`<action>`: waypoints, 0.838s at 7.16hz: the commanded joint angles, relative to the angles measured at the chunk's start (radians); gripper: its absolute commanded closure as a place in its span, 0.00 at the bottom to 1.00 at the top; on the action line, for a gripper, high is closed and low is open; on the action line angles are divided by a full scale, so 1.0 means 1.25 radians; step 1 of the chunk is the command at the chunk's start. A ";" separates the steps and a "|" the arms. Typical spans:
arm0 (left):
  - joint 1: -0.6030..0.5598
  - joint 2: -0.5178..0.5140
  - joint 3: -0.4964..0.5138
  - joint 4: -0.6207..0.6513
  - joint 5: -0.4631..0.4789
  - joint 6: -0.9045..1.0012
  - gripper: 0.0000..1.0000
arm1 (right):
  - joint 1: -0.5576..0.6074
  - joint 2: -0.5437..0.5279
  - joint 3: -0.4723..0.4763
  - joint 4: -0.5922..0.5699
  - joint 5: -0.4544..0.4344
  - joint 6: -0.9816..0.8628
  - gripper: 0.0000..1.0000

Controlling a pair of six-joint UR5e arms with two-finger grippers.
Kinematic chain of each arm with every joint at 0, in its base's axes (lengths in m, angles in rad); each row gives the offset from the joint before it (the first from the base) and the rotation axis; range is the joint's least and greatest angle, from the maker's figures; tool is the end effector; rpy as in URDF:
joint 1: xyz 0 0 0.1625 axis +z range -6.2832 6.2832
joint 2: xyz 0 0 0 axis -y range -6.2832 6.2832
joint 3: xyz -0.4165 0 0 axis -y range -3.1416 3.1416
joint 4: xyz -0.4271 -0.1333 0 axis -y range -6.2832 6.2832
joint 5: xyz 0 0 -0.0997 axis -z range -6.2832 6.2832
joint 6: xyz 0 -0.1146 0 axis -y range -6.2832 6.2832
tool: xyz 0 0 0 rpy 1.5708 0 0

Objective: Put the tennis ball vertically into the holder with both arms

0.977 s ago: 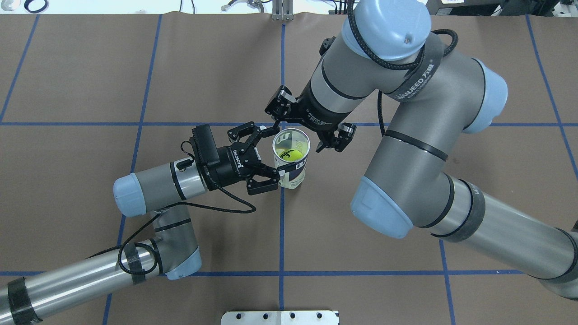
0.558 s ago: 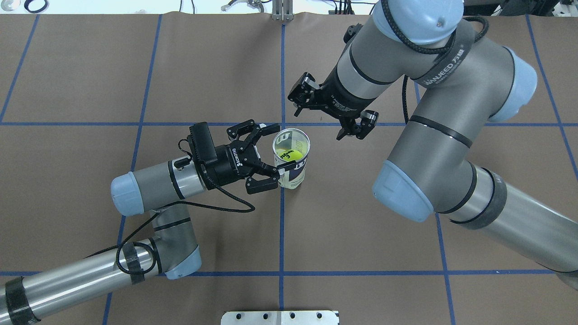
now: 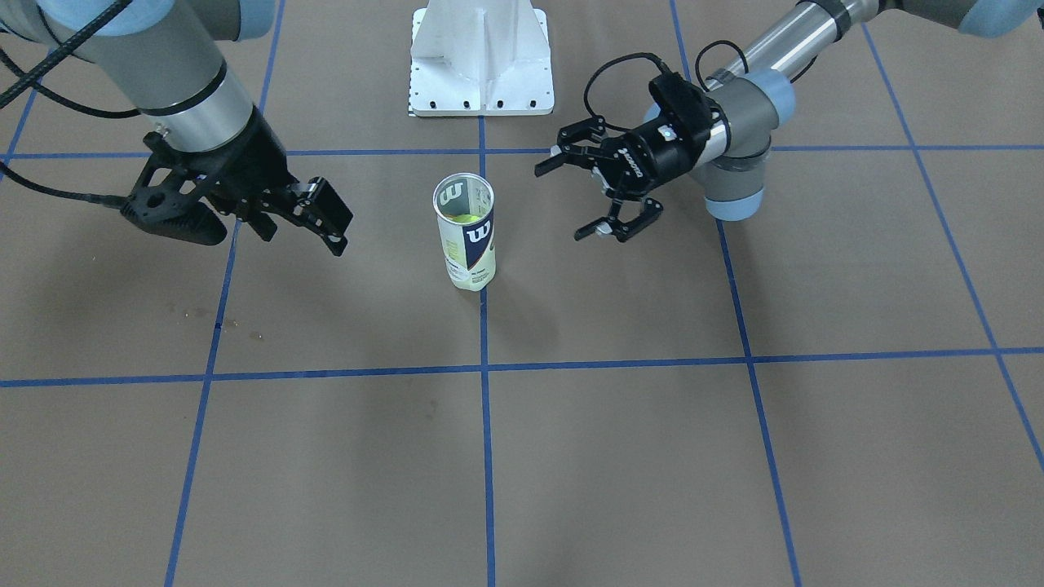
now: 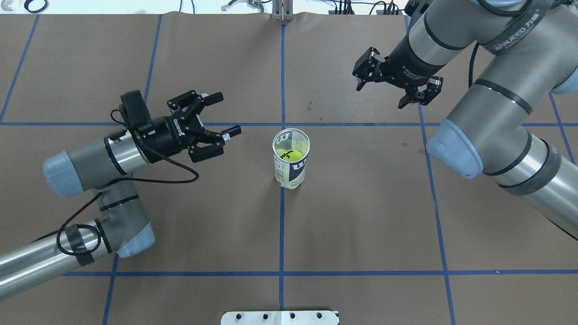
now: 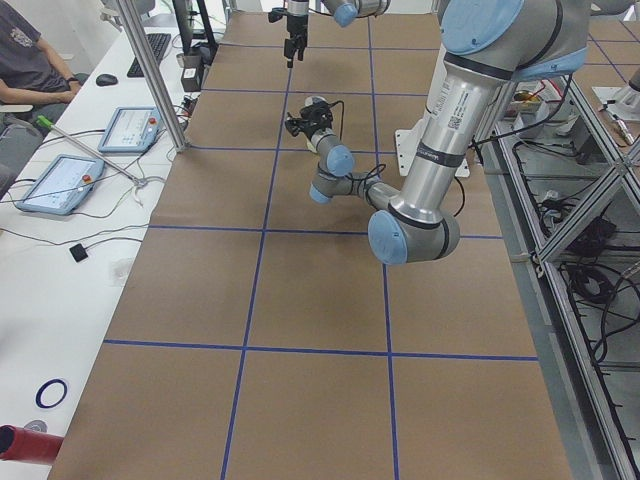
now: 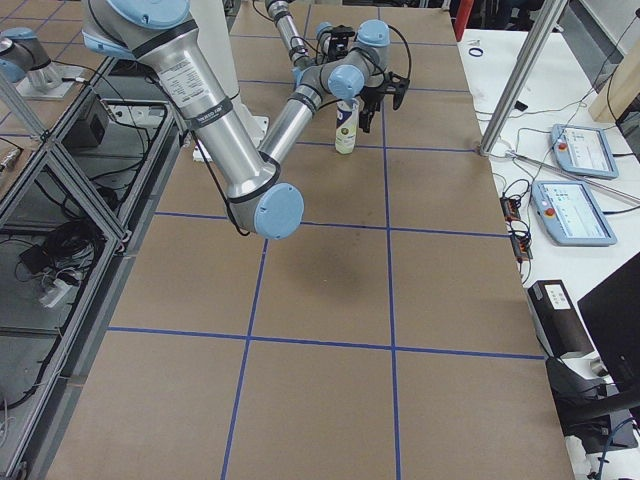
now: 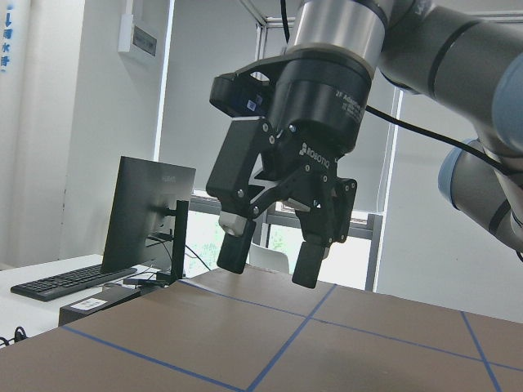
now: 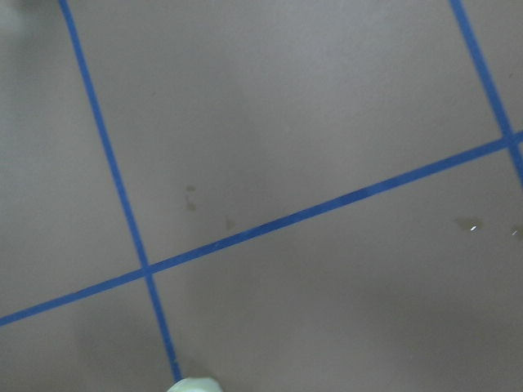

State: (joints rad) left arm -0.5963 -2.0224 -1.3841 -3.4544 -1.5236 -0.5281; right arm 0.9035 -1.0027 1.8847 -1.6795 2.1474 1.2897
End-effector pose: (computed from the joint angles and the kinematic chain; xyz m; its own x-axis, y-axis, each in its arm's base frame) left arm 0.4479 -0.4716 0.2794 0.2851 0.8493 -0.4444 0.6894 0.1404 0.7106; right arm -0.3367 -0.5418 0.1830 0.5428 0.3131 0.7793 -0.2834 0.9418 -0.1811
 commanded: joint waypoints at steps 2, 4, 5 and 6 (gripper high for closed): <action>-0.190 0.101 0.000 0.195 -0.002 -0.154 0.01 | 0.126 -0.042 -0.118 0.011 -0.005 -0.310 0.00; -0.227 0.172 0.000 0.304 -0.028 -0.143 0.00 | 0.200 -0.058 -0.240 0.058 -0.004 -0.469 0.00; -0.235 0.187 0.003 0.389 -0.027 -0.141 0.00 | 0.227 -0.090 -0.291 0.158 0.001 -0.505 0.00; -0.246 0.188 0.002 0.458 -0.018 -0.152 0.00 | 0.243 -0.108 -0.322 0.197 0.009 -0.532 0.00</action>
State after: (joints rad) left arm -0.8873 -1.7998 -1.3821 -2.9857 -1.5526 -0.7086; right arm 1.1763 -1.1071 1.5400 -1.5116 2.1496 0.6747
